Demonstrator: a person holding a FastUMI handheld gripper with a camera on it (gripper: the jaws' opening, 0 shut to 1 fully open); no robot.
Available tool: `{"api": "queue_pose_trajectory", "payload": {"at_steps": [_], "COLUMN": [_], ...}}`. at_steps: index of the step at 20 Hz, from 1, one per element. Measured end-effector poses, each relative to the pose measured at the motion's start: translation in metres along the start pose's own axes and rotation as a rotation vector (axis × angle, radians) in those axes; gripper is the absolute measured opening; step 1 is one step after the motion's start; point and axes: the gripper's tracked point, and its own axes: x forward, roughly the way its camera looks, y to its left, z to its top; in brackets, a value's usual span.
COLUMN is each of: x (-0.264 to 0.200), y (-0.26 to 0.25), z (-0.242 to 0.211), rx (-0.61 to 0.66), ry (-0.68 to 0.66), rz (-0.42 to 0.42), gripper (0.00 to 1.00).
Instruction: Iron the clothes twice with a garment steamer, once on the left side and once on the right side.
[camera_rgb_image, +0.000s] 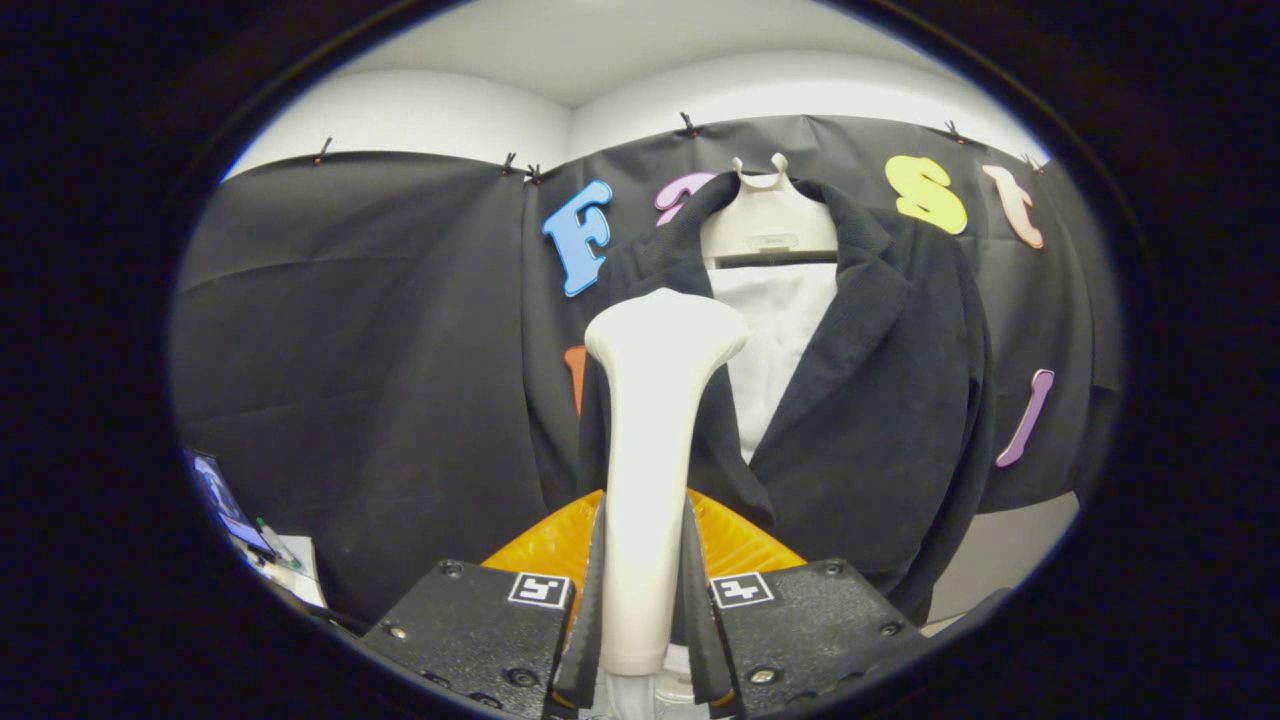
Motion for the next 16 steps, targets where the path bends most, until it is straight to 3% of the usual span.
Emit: {"api": "queue_pose_trajectory", "payload": {"at_steps": [6, 16], "x": [0.020, 0.030], "y": [0.005, 0.016], "z": [0.016, -0.021], "rx": [-0.017, -0.063], "ry": [-0.020, 0.058], "rz": [-0.007, 0.005], "gripper": [0.38, 0.38]}}
